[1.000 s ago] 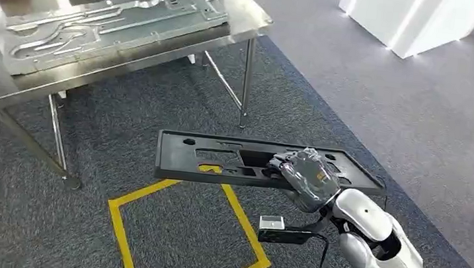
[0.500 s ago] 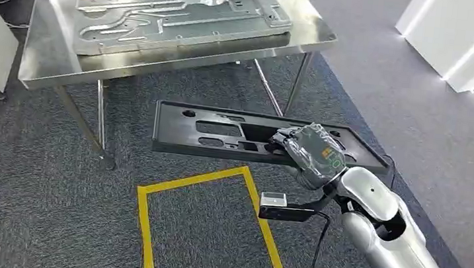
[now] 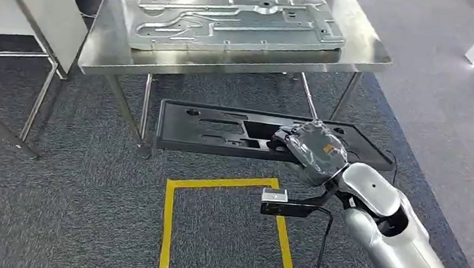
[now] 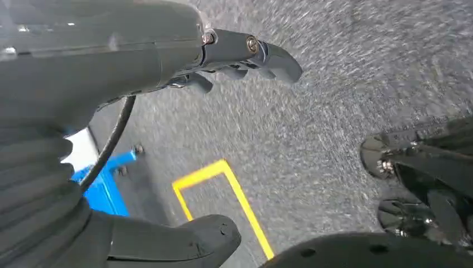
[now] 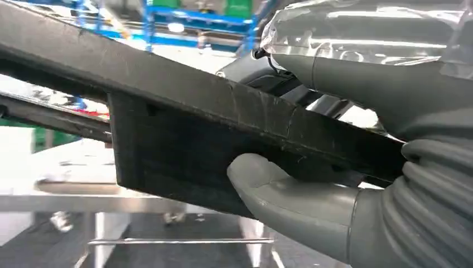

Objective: Take the parts from the cabinet and place them on the table.

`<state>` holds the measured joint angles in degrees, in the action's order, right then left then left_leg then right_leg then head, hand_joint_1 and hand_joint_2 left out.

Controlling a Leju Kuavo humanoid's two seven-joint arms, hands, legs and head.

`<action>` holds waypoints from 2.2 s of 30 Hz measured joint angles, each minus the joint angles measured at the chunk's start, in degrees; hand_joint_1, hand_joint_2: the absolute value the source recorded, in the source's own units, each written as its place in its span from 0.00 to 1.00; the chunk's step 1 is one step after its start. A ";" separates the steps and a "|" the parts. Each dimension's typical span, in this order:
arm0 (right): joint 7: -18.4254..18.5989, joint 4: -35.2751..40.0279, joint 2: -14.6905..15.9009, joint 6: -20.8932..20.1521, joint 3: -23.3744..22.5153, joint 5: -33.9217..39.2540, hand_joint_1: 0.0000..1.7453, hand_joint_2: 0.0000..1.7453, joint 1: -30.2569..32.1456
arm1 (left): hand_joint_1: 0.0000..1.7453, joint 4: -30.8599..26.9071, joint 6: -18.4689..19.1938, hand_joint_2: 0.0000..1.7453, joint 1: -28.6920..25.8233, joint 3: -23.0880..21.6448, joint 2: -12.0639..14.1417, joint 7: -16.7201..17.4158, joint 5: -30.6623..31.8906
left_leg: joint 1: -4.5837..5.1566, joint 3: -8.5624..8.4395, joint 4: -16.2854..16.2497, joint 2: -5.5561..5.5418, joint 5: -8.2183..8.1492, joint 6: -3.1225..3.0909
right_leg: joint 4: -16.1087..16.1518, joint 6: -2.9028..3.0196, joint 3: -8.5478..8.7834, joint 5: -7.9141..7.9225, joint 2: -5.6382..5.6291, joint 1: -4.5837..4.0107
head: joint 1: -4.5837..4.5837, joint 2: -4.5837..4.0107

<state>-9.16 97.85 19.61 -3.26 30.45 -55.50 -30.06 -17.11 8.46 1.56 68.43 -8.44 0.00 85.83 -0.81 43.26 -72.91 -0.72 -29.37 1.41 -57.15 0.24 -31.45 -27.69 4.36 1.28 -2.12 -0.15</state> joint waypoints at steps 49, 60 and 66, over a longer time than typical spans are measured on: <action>4.35 -8.02 -0.94 -4.02 6.53 -7.78 1.00 1.00 -9.22 | 0.00 -1.22 1.09 1.00 0.05 4.44 -0.90 0.57 -0.61 | 0.49 -7.21 13.76 1.39 5.31 -2.29 | 0.35 -2.44 1.59 -1.03 1.87 -0.37 | 0.00 0.00; 4.37 -8.41 -1.25 -3.89 6.99 -7.84 1.00 1.00 -9.26 | 0.00 -1.40 1.57 1.00 0.58 4.74 -1.01 0.28 -0.59 | 0.18 -9.07 15.67 -0.59 5.34 -3.56 | -15.53 -3.14 -7.64 -5.72 -3.83 0.59 | 0.02 0.00; 4.41 -8.52 -1.46 -3.87 7.10 -7.87 1.00 1.00 -9.28 | 0.00 -1.44 1.64 1.00 0.40 4.90 -1.03 0.17 -0.63 | 0.27 -8.40 13.57 -1.60 3.79 -1.20 | -2.08 -2.22 -2.98 0.61 -3.85 0.50 | 0.00 0.00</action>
<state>-4.74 89.33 18.14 -7.13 37.55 -63.36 -39.34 -18.56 10.10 1.96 73.33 -9.46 0.17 85.20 -0.54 34.86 -59.33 -2.31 -25.58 0.21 -59.24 -1.98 -34.43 -27.08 0.50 1.78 -2.12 -0.15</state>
